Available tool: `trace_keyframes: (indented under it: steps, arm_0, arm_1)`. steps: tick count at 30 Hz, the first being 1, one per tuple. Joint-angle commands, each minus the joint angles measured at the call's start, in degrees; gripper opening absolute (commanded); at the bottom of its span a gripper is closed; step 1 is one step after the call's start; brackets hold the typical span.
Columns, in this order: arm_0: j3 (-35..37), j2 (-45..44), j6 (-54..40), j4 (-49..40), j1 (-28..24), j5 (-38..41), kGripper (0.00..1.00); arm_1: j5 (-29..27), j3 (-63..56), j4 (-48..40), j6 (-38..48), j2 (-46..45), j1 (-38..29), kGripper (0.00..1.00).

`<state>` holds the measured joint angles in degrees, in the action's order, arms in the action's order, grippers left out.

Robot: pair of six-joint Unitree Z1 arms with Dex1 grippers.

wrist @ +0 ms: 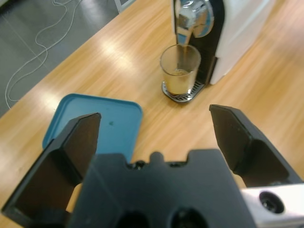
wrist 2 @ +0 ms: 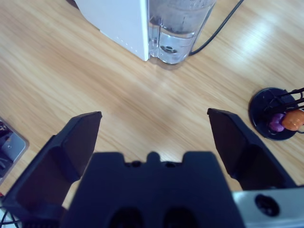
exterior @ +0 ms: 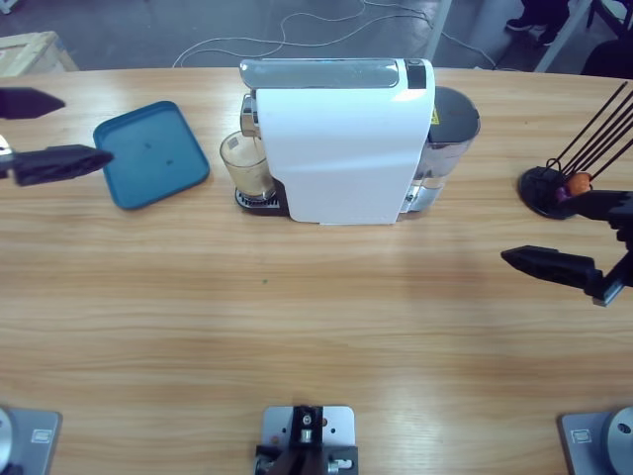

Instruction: Pour coffee

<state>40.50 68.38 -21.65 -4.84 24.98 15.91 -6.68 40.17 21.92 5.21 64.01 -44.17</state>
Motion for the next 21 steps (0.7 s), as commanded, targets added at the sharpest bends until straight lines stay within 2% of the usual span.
trace_keyframes:
  steps: [1,5,7,9,11,18,21]
  arm_0:
    - [0.2,16.3,-6.9,10.2,-3.3,10.2,0.977]
    - [0.8,21.8,-8.7,16.2,-4.6,17.1,0.977]
    - [1.5,23.4,-10.7,16.4,-4.9,18.7,0.977]
    - [2.4,25.8,-11.6,16.4,-5.0,19.4,0.903]
    - [3.2,28.2,-11.8,16.4,-5.0,20.4,0.881]
    - [6.1,32.8,-13.2,16.3,-5.0,24.2,0.975]
    - [7.2,34.5,-13.2,16.1,-5.0,25.9,0.981]
  arm_1:
    - [1.0,-1.1,0.6,0.5,3.2,-0.8,0.996]
    - [1.1,-0.9,0.7,0.5,4.3,-0.8,0.996]
    - [1.1,-0.8,0.7,0.5,4.5,-0.8,0.996]
    - [1.1,-0.7,0.7,0.5,5.0,-0.8,0.996]
    - [1.0,-0.6,0.8,0.5,5.5,-0.8,0.996]
    - [1.2,0.0,1.3,0.5,6.6,-0.8,0.996]
    - [1.2,0.3,1.7,0.5,7.5,-0.7,0.996]
